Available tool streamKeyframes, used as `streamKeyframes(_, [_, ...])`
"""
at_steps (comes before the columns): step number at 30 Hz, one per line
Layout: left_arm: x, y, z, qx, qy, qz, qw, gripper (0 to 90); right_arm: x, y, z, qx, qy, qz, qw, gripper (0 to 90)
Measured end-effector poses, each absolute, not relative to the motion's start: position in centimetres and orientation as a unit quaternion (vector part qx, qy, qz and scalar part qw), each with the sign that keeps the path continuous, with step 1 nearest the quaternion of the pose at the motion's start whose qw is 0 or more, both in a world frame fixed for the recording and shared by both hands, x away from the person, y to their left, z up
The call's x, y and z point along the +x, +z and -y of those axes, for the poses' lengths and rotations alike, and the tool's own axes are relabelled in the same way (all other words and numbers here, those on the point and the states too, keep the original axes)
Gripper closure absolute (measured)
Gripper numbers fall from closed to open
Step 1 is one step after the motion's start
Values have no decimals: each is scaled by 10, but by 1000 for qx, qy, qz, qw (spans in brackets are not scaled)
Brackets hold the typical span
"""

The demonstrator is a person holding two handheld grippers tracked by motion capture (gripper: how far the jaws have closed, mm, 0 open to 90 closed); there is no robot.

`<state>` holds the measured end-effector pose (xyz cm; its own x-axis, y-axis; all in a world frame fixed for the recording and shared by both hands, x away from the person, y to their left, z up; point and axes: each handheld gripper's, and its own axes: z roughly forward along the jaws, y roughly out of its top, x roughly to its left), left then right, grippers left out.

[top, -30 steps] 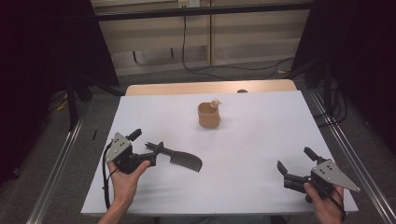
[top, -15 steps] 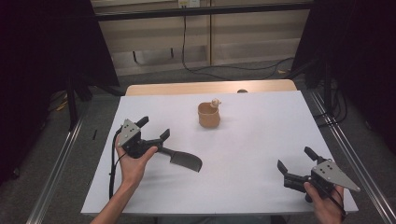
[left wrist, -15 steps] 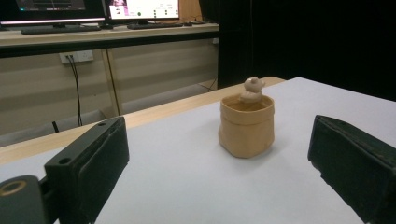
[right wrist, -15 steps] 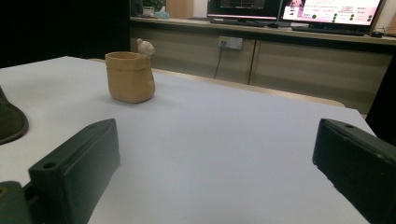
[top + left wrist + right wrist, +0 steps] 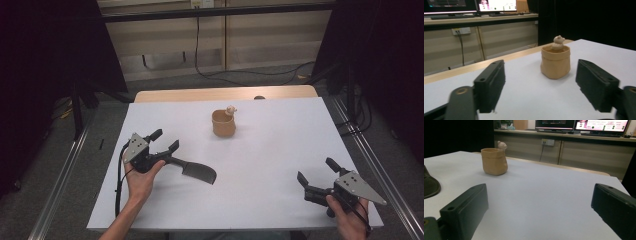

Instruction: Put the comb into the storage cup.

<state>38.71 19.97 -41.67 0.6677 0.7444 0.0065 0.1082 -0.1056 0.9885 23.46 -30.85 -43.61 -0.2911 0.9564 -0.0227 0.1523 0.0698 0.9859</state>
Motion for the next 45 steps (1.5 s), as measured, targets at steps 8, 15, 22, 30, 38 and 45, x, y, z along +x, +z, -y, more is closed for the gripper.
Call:
streamKeyframes(8, [390,-417,-208,688,267,-316,596,470,234,-436,309,448,511,-618,394,8])
streamKeyframes(15, [392,-418,-208,680,247,-324,610,666,235,-436,309,448,512,-618,395,8])
streamKeyframes(22, [392,-416,-210,678,227,-324,619,815,234,-436,308,447,515,-616,393,8])
streamKeyframes(30, [395,-415,-210,686,198,-331,617,900,234,-436,308,448,515,-615,394,8])
streamKeyframes(38, [400,-408,-208,703,192,-337,596,900,234,-436,308,446,517,-615,393,8])
streamKeyframes(45, [414,-404,-204,738,176,-342,554,900,234,-436,308,447,516,-615,394,8])
